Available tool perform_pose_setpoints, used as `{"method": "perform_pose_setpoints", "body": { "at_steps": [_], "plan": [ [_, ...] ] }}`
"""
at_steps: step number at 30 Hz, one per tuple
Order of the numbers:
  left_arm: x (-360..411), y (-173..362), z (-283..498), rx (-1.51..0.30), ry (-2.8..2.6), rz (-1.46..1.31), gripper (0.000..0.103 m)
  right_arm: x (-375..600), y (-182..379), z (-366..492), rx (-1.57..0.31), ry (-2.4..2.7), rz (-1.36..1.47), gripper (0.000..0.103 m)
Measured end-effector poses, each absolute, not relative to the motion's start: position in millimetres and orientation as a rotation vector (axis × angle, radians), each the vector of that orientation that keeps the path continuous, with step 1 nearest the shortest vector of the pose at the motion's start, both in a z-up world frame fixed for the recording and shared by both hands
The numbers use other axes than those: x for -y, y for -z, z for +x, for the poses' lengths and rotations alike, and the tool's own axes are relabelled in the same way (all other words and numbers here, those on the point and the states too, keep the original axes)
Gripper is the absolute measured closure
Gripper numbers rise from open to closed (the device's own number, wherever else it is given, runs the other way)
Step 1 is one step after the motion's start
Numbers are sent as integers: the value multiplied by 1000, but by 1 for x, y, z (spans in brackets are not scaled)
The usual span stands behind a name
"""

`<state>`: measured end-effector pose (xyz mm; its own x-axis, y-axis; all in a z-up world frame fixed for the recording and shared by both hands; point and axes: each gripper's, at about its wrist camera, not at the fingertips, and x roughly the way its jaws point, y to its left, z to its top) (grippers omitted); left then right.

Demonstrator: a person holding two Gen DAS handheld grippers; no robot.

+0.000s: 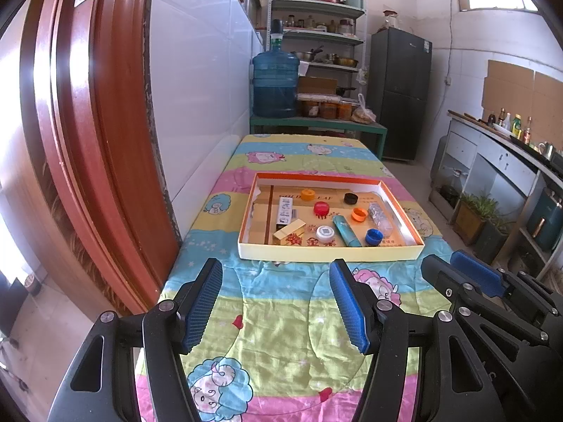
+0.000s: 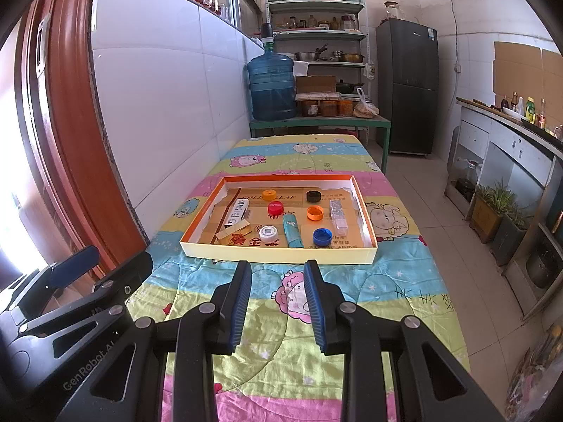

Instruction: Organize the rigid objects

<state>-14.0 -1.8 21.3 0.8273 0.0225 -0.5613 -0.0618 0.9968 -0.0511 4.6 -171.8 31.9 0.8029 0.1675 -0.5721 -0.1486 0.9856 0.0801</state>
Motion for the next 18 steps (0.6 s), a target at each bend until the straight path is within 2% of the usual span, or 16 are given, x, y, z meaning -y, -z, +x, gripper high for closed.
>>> {"method": "perform_pose_setpoints", "body": {
  "at_steps": [18],
  "plan": [
    [0, -18, -13, -603, -42, -64, 38, 170, -30, 5, -619, -170, 33, 72]
  ]
}}
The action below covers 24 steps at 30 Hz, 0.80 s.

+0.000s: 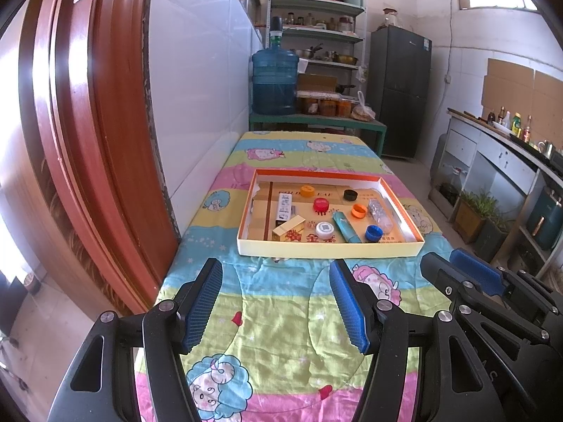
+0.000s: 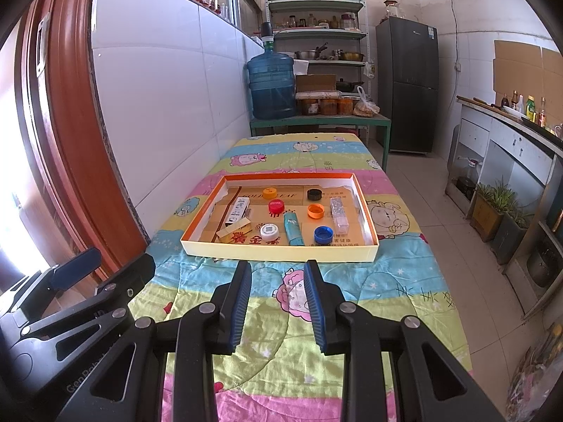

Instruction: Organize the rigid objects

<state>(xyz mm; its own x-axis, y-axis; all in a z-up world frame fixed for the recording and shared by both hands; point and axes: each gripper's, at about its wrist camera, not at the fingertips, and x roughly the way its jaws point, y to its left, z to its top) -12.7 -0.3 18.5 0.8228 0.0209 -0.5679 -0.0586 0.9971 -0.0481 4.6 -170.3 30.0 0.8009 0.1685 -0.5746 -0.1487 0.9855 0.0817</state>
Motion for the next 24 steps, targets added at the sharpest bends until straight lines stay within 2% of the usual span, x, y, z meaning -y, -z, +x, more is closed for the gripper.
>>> {"method": "perform_pose_setpoints", "body": {
  "at_steps": [24],
  "plan": [
    [0, -18, -13, -605, -42, -64, 38, 169, -27, 4, -622, -171, 35, 72]
  ]
}}
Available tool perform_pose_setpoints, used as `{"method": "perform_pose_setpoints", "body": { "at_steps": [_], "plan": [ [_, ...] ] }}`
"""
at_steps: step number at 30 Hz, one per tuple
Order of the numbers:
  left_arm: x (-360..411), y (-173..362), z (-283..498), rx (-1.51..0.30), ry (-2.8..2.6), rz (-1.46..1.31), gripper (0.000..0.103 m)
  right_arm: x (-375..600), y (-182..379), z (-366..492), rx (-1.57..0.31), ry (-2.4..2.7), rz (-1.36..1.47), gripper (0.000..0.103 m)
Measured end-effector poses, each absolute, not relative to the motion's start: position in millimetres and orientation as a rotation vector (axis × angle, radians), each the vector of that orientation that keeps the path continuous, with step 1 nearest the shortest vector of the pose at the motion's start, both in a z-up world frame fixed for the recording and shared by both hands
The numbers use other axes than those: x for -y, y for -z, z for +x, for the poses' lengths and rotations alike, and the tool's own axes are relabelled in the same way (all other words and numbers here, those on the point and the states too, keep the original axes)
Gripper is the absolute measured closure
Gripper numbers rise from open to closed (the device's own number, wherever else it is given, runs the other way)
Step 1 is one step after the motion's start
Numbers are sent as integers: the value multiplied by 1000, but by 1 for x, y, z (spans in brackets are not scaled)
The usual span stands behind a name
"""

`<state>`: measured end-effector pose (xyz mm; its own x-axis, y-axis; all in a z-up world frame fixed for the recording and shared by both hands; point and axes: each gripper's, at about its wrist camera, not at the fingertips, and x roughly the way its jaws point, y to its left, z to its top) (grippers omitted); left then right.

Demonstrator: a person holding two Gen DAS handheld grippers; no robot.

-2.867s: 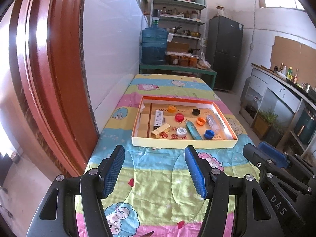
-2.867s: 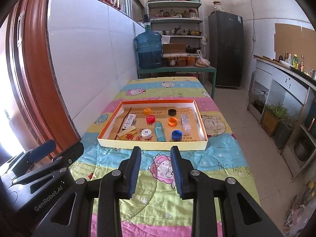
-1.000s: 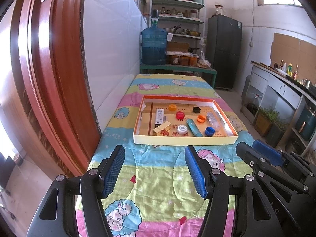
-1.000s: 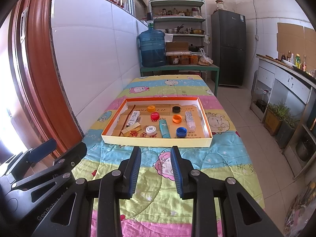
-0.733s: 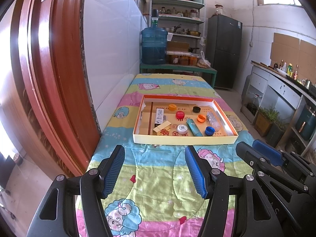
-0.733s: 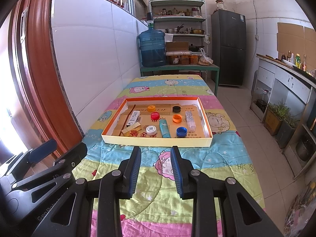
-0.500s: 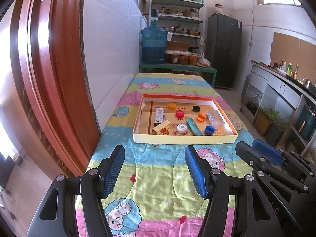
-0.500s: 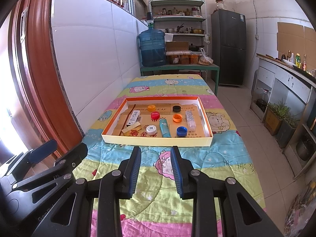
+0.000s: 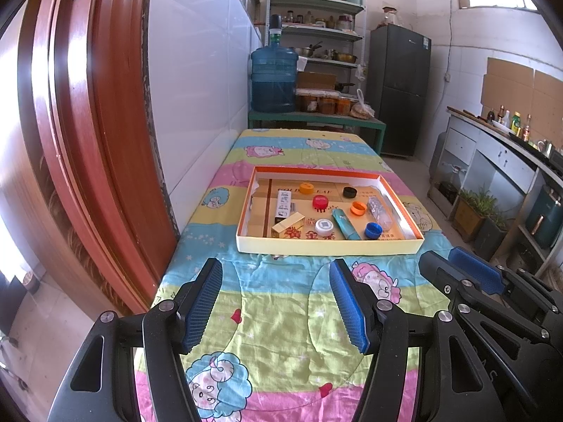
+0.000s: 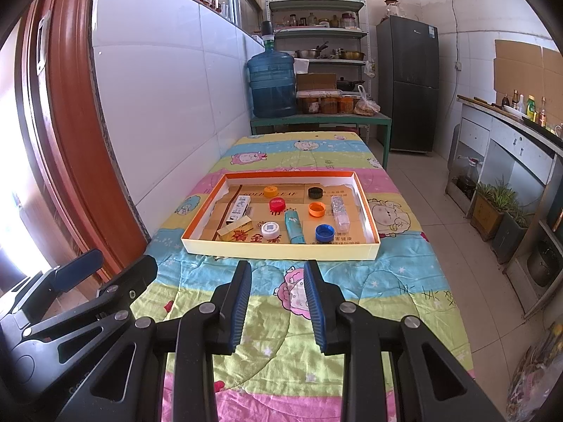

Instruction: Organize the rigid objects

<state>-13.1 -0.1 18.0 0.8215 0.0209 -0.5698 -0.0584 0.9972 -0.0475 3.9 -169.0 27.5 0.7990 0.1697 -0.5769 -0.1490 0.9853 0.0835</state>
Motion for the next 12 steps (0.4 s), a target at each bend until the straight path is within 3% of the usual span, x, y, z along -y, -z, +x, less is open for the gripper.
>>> {"method": "perform_pose_setpoints", "body": {
  "at_steps": [12],
  "plan": [
    [2, -9, -19, -599, -52, -63, 38, 168, -25, 3, -624, -172, 34, 72]
  ]
}}
